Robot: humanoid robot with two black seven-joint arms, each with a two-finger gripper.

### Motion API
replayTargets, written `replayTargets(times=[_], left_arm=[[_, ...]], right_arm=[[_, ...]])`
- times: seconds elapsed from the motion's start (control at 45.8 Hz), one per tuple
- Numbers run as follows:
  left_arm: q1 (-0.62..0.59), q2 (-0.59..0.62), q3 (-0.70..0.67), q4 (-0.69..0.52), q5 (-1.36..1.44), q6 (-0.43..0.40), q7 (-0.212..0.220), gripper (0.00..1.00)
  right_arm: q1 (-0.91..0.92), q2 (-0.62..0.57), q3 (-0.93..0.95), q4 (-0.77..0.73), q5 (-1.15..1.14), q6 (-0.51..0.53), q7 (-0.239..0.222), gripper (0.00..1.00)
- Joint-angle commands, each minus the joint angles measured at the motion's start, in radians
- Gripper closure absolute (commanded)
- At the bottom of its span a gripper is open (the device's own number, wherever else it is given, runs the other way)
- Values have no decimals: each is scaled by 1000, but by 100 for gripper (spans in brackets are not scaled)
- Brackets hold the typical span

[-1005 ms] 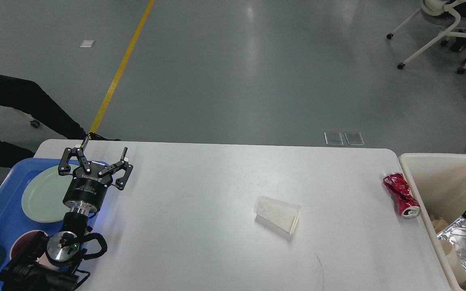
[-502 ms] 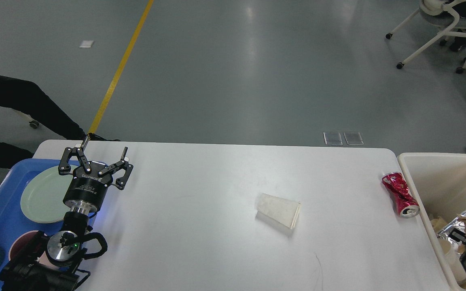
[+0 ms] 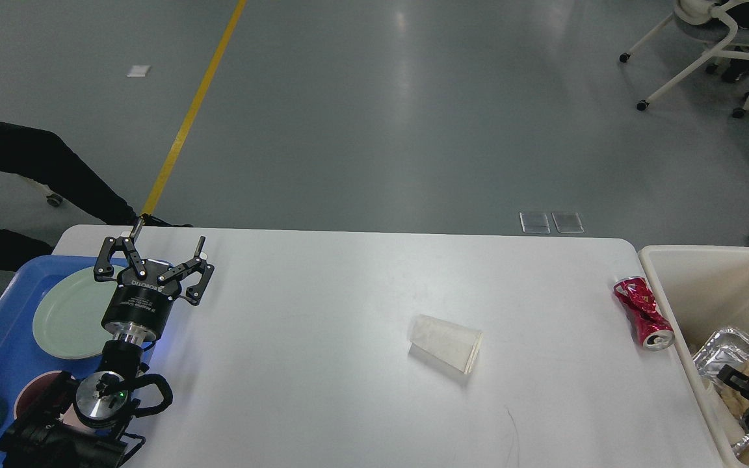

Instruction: Tidy desktop

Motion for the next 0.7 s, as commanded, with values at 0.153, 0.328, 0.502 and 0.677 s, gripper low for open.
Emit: replayTargets(times=[0.153,0.328,0.502,0.677], left_arm=[[0,0,0,0,0,1,0,3],[0,0,0,0,0,0,0,3],[0,0,0,0,0,0,0,3],[0,0,0,0,0,0,0,3]], right_arm=[[255,-163,-31,232,-41,183,-2,0],[617,-223,-166,589,-243,285,-4,0],[1036,-221,-384,956,-269,327,-5,0],[1351,-116,-467,1101,-262,574,-4,0]])
